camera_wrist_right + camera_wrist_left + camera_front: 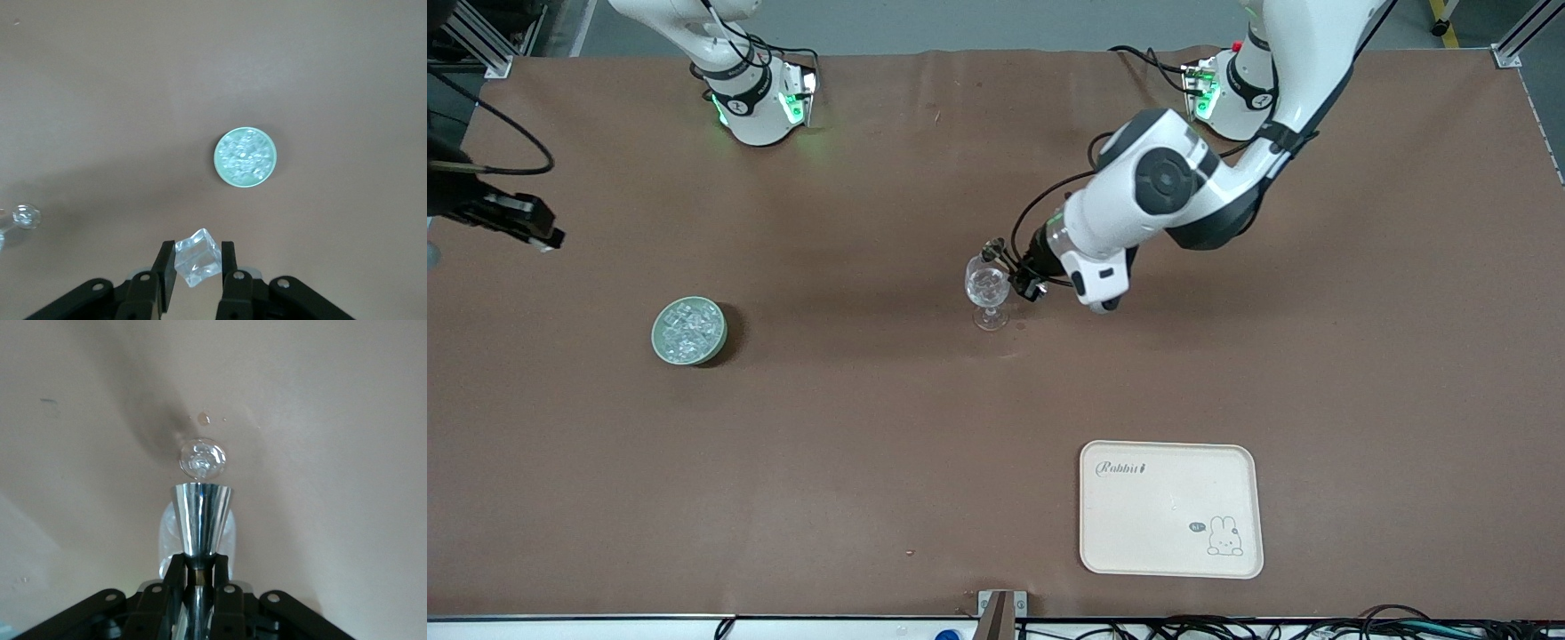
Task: Pour wine and add ice with both arms
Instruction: 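Move the jigger toward the tray while the right gripper brings ice over glass, then open the right gripper over the glass while the left gripper lowers the jigger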
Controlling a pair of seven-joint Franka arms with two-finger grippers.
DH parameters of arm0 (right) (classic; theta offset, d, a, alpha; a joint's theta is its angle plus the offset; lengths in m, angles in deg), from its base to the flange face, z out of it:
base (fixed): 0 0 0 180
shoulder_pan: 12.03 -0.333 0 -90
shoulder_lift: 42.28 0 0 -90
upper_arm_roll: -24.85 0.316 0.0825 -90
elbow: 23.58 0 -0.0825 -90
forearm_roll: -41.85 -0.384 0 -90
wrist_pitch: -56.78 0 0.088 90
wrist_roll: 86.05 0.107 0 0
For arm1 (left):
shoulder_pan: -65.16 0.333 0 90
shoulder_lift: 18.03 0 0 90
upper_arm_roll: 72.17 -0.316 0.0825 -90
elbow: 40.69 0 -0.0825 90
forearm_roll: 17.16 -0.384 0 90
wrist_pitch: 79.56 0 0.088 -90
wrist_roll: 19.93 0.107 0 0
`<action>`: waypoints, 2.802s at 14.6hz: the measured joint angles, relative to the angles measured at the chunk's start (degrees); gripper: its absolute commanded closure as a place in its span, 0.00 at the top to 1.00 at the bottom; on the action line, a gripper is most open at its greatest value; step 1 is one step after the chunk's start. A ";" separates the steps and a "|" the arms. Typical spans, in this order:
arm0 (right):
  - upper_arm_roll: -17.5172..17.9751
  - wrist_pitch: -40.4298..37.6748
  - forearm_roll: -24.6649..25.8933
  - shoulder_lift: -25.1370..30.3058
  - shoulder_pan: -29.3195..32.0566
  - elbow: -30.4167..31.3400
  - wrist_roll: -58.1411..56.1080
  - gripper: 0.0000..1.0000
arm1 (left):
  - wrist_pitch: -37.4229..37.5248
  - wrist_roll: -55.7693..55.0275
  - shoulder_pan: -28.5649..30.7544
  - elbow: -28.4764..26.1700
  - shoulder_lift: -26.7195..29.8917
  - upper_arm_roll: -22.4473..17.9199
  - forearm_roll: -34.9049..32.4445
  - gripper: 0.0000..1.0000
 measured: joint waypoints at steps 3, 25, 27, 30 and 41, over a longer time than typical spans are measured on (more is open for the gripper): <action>7.28 0.01 -0.22 -0.05 -0.29 0.00 12.07 0.02 | 0.62 8.85 -0.04 -0.20 1.83 -5.41 13.07 0.00; 30.34 26.09 9.93 -27.09 -20.34 1.03 71.05 0.03 | 3.60 44.40 -0.36 15.75 -23.84 -36.11 60.70 0.01; 30.33 26.41 10.82 -28.00 -20.72 1.01 71.61 0.05 | 3.71 48.00 -0.32 17.37 -26.71 -37.50 65.08 0.01; 30.31 27.31 11.91 -29.04 -20.84 0.99 71.62 0.06 | 9.65 49.99 0.54 18.10 -28.10 -40.86 67.94 0.01; 30.29 27.84 12.23 -30.02 -21.19 0.97 71.62 0.41 | 20.47 57.65 1.95 18.20 -31.34 -48.09 78.04 0.17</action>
